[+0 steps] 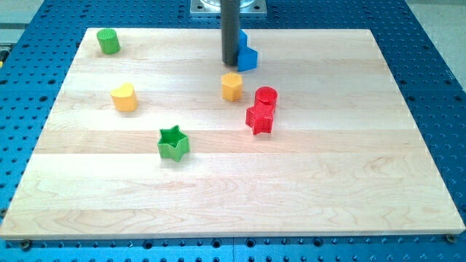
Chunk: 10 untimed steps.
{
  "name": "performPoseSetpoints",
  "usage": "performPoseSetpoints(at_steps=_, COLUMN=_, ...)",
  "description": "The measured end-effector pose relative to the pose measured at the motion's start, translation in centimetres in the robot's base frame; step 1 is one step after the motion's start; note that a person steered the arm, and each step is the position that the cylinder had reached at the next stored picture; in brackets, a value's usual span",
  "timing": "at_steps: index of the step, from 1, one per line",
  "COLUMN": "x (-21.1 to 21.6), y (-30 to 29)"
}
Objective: Move the triangle to the top right corner of the board
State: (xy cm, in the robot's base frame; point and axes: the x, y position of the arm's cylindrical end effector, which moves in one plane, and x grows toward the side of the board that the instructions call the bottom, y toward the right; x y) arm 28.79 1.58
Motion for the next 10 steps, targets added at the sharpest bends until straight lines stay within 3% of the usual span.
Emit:
performPoseSetpoints(at_steps=1, x=0.5, y=2.7)
performPoseSetpoints(at_steps=2, x=0.6, y=0.5)
performPoseSetpoints(at_steps=4, x=1.8, y=2.0)
performPoseSetpoints(at_steps=5, x=1.0, y=9.2)
performPoseSetpoints(at_steps=6, x=0.5, y=12.8)
performPoseSetpoints(at_steps=10, x=3.2, y=14.1)
